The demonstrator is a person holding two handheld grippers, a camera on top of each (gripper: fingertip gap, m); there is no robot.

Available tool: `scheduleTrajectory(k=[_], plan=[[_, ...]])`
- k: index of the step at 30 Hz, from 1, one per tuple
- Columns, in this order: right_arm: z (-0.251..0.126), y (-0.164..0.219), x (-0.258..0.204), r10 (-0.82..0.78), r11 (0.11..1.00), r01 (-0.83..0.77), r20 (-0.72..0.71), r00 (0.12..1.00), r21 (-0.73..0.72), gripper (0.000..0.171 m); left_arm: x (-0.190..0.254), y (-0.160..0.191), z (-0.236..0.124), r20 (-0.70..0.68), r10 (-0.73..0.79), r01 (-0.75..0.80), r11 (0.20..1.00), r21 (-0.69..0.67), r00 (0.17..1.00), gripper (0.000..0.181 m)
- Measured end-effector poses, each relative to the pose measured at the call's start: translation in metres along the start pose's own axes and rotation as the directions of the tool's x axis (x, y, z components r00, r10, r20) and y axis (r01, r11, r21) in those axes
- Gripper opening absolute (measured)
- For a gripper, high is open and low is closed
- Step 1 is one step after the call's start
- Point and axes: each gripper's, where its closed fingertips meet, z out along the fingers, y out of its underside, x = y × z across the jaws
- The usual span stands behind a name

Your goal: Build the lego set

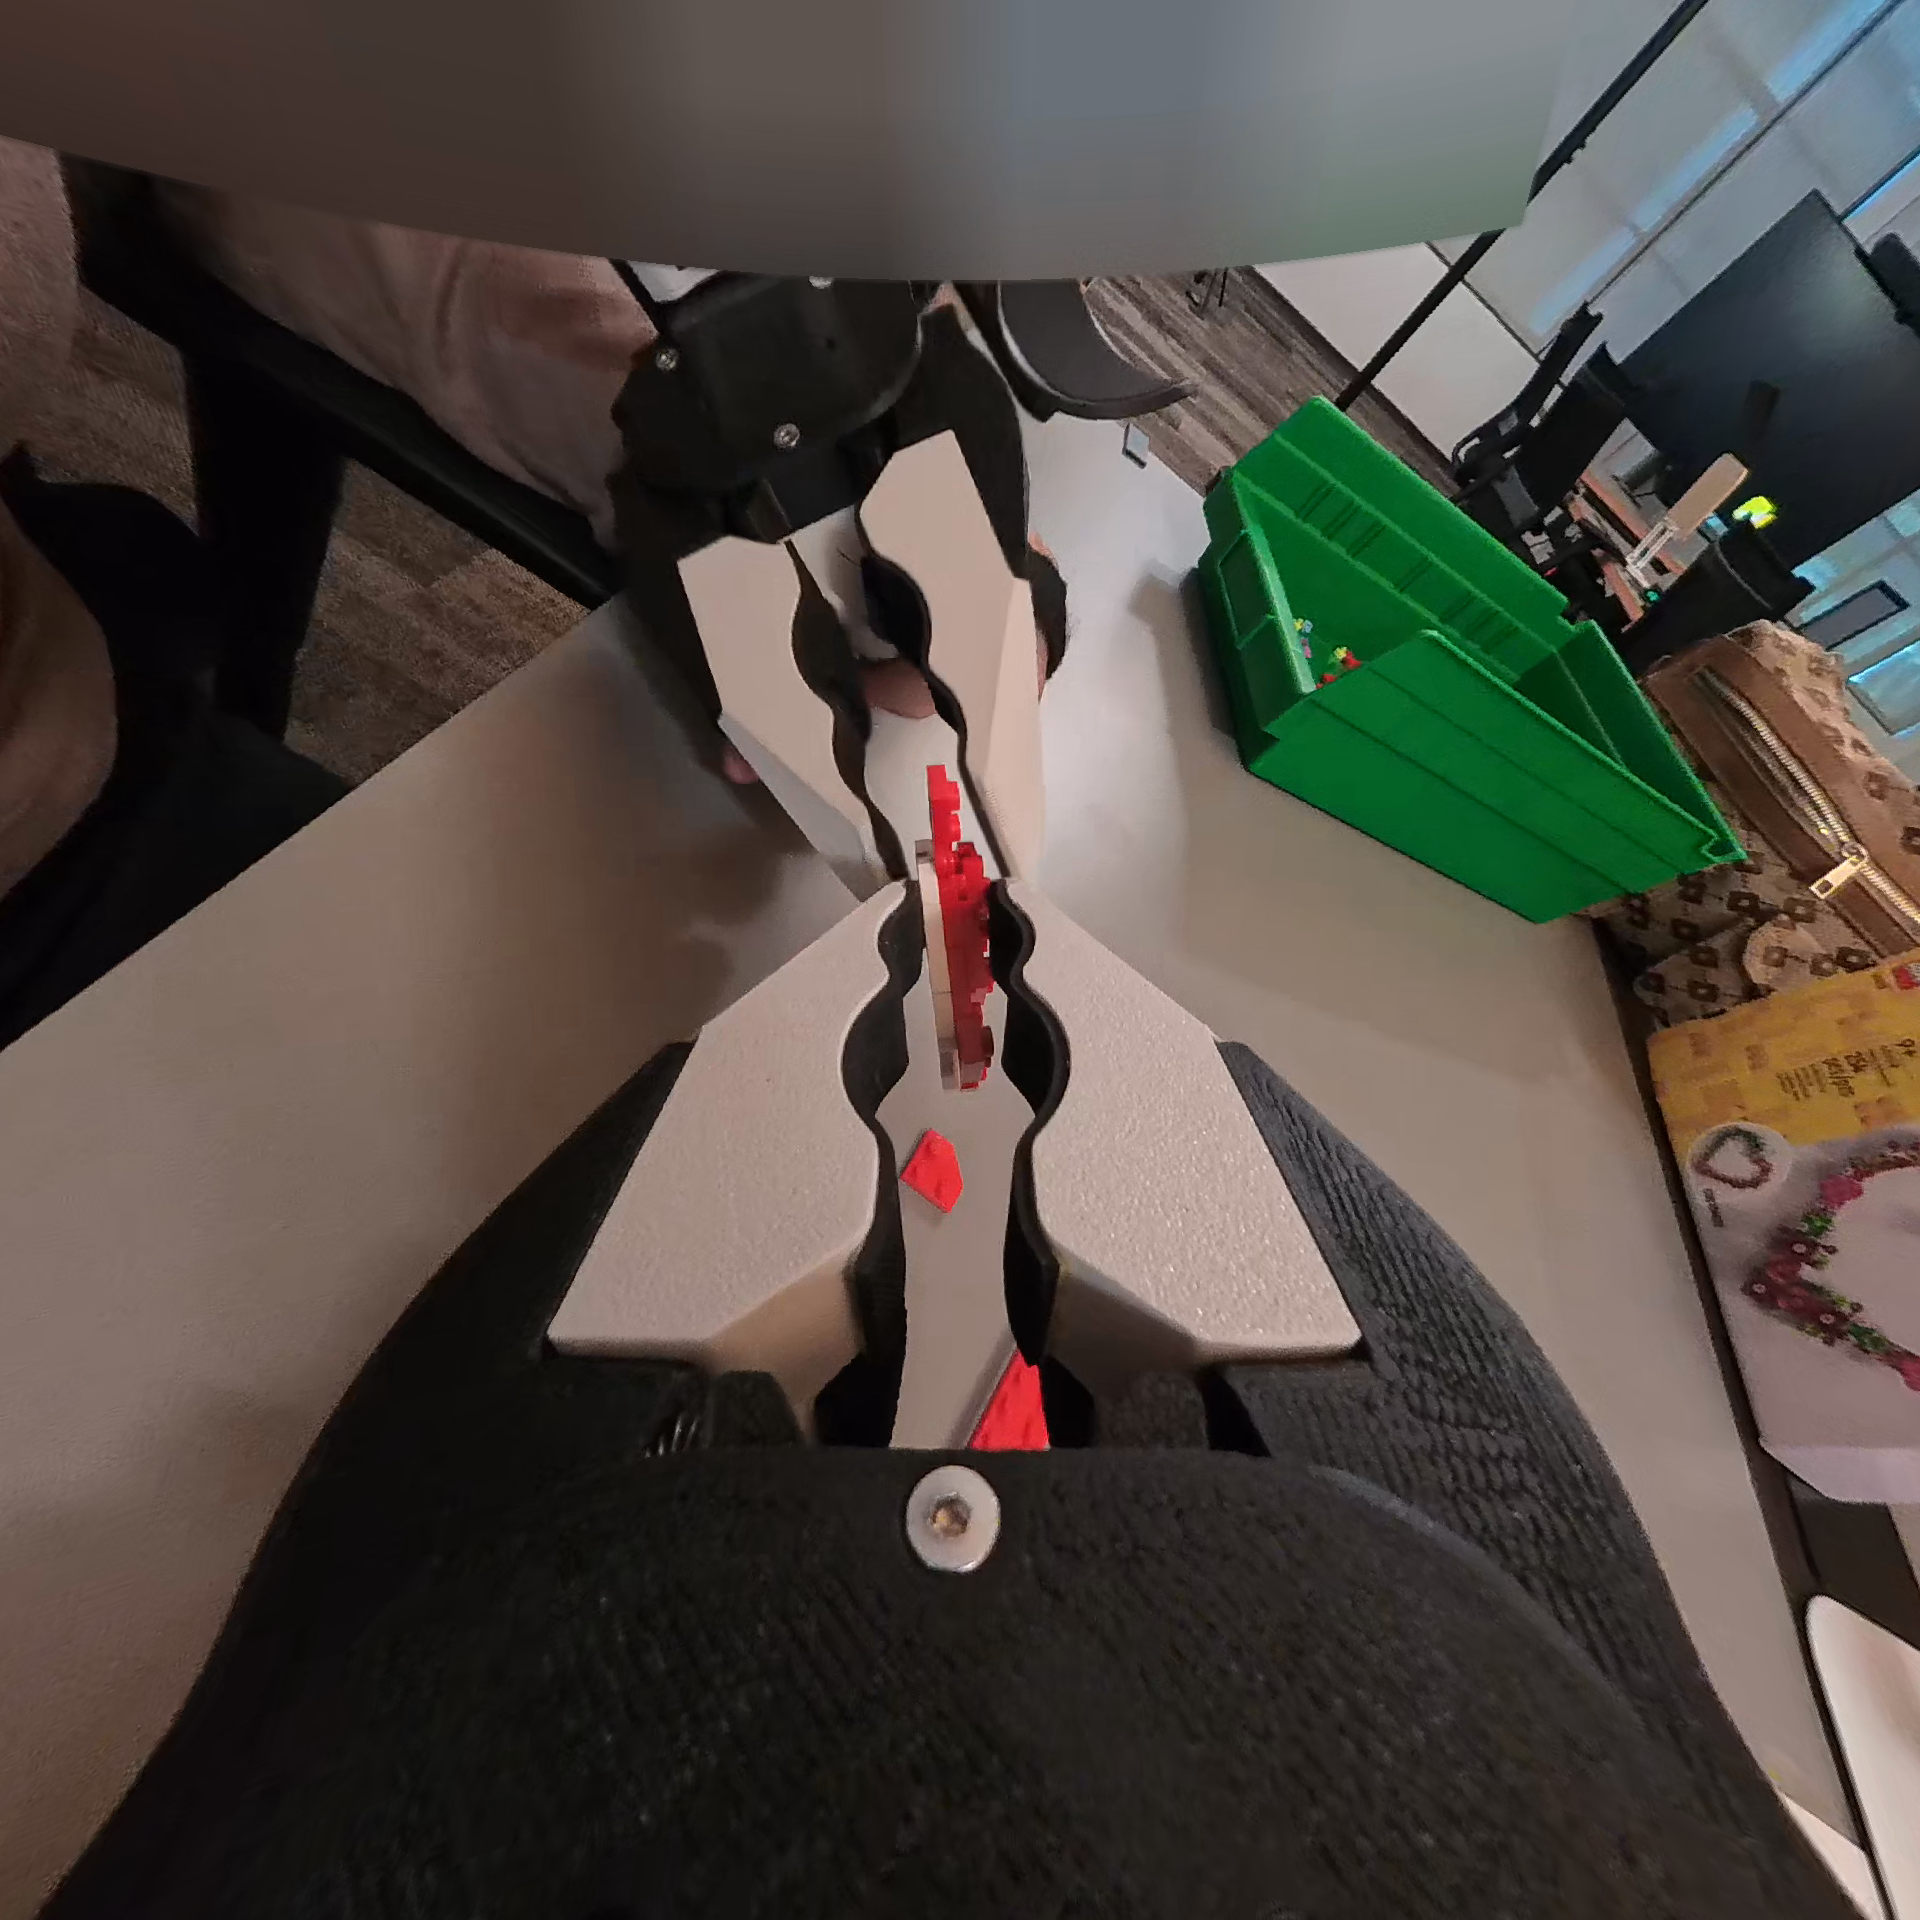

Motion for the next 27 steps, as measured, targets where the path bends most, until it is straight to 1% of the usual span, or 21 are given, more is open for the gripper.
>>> scheduleTrajectory(k=[3, 6, 7, 8, 10, 16, 21, 24, 27], plan=[[0.001, -0.003, 0.003, 0.017, 1.0, -0.017, -0.017, 1.0, 0.012, 0.011, -0.005, 0.0, -0.002, -0.007, -0.006, 0.006, 1.0, -0.016, 1.0, 0.013], [0.001, -0.008, 0.007, 0.021, 1.0, -0.02, -0.051, 0.998, 0.017, 0.013, -0.011, -0.001, -0.003, 0.016, -0.015, 0.015, 1.0, -0.016, 1.0, 0.011], [0.001, -0.006, 0.008, 0.011, 1.0, -0.012, -0.059, 0.998, -0.003, 0.022, -0.015, -0.001, -0.004, 0.041, -0.02, 0.021, 1.0, -0.015, 0.999, 0.003], [0.001, -0.001, 0.008, 0.001, 0.999, -0.004, -0.066, 0.998, -0.039, 0.026, -0.016, -0.002, -0.005, 0.035, -0.023, 0.023, 1.0, -0.008, 0.999, 0.003], [0.002, 0.004, 0.007, -0.02, 0.997, 0.016, -0.064, 0.998, -0.071, 0.024, -0.016, 0.0, -0.006, 0.026, -0.038, 0.038, 0.999, -0.013, 0.999, 0.003], [0.004, 0.014, 0.004, -0.021, 0.992, 0.015, -0.044, 0.999, -0.127, 0.021, -0.011, 0.008, -0.002, 0.005, -0.045, 0.045, 0.997, -0.056, 0.999, 0.003], [0.007, 0.024, 0.004, -0.046, 0.982, 0.036, -0.052, 0.998, -0.183, 0.027, -0.013, 0.015, -0.001, 0.007, -0.101, 0.101, 0.992, -0.078, 0.995, 0.003], [0.008, 0.02, 0.011, -0.129, 0.974, 0.104, -0.115, 0.985, -0.2, 0.026, -0.019, 0.019, -0.001, 0.035, -0.152, 0.155, 0.983, -0.096, 0.988, 0.003], [0.01, 0.021, 0.021, -0.253, 0.94, 0.192, -0.201, 0.946, -0.281, 0.028, -0.026, 0.023, -0.002, 0.063, -0.217, 0.222, 0.97, -0.095, 0.974, 0.003]])
